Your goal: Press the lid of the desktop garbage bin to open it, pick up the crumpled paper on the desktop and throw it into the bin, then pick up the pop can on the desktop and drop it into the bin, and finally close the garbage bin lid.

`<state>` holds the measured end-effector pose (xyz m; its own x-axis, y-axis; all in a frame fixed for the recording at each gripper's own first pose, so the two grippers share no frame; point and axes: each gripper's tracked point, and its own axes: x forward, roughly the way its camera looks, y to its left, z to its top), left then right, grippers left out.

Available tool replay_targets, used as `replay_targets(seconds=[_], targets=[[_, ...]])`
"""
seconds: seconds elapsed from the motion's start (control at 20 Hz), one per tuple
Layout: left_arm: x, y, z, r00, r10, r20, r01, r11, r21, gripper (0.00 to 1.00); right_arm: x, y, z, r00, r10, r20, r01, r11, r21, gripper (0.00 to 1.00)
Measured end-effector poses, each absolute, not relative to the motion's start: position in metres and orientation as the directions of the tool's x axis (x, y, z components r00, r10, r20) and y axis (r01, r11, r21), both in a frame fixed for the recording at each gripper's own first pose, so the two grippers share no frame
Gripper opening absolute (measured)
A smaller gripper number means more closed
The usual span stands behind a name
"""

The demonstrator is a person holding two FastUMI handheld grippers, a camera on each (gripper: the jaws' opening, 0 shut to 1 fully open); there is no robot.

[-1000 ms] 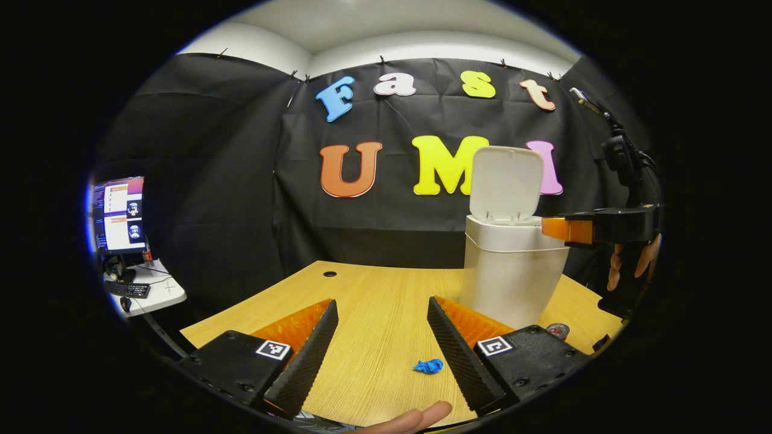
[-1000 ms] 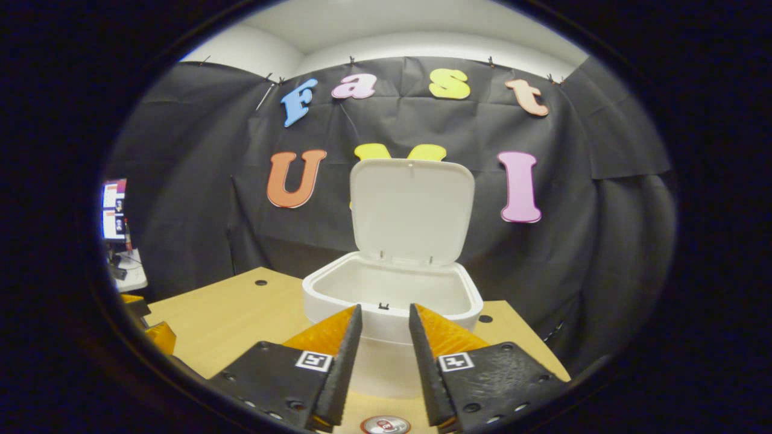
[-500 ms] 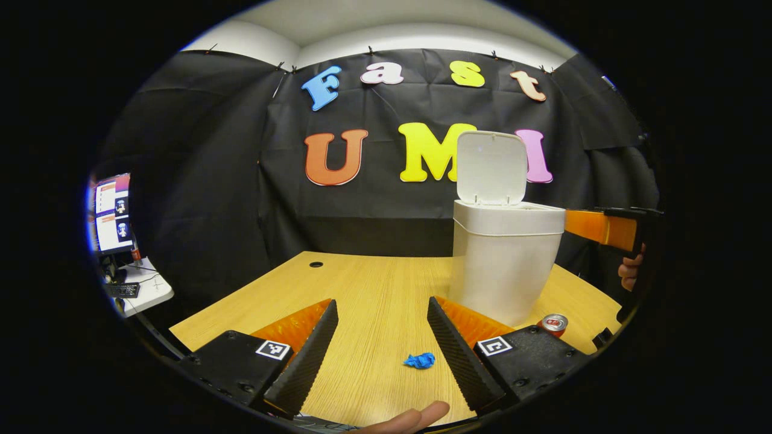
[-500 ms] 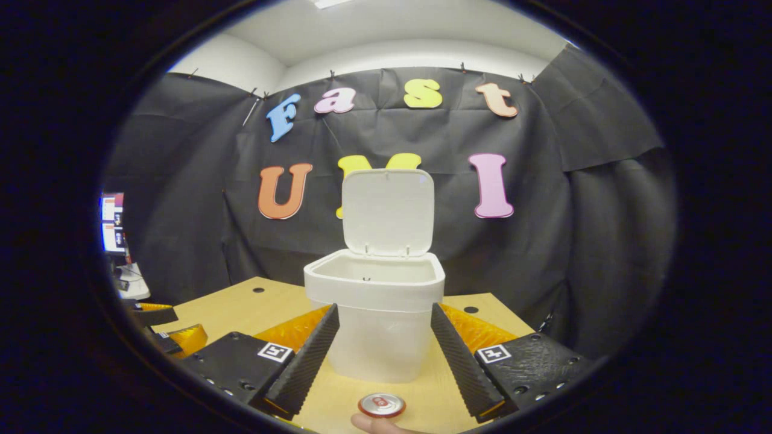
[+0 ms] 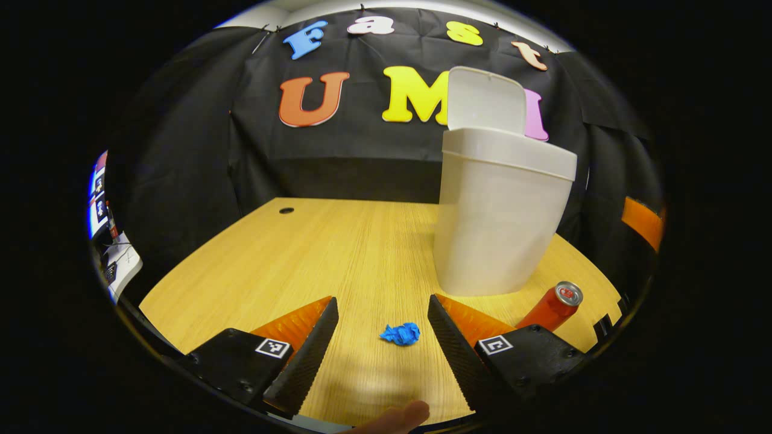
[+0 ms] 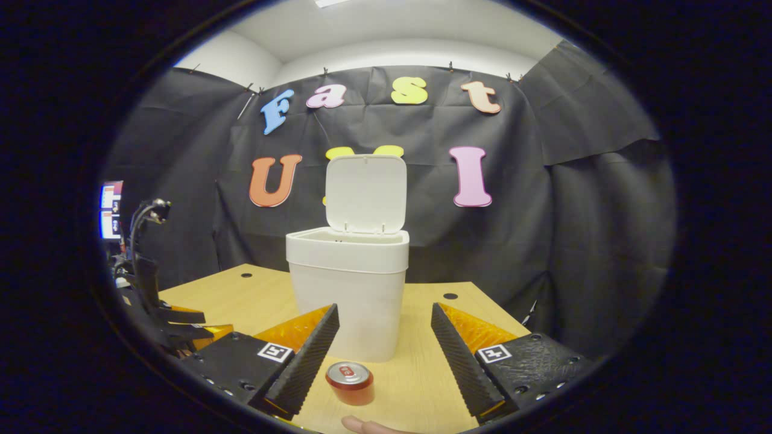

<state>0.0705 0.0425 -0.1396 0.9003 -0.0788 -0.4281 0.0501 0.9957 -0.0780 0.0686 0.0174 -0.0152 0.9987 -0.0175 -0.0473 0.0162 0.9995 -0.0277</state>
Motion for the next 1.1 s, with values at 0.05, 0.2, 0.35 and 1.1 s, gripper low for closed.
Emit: replay_targets(seconds=[0.05,0.2,0.35,1.1], targets=[[0.073,0.043,-0.147,0.892,-0.073,-0.447,0.054,0.997,-0.056,0.97,0.066,0.02,-0.02,0.999,-0.006,-0.049,0.005,1.0,-0.024,0.95],[0.077,0.031,-0.163,0.869,-0.107,-0.482,0.092,0.994,-0.055,0.97,0.061,0.024,-0.041,0.996,0.036,-0.083,-0.036,0.999,0.001,0.95],[0.078,0.023,-0.181,0.839,-0.125,-0.529,0.102,0.992,-0.073,0.97,0.063,0.017,-0.061,0.99,0.052,-0.129,-0.048,0.998,0.036,0.98],[0.096,0.0,-0.222,0.799,-0.134,-0.586,0.119,0.991,-0.064,0.7,0.058,0.021,-0.114,0.968,0.115,-0.223,-0.126,0.992,-0.034,0.97]])
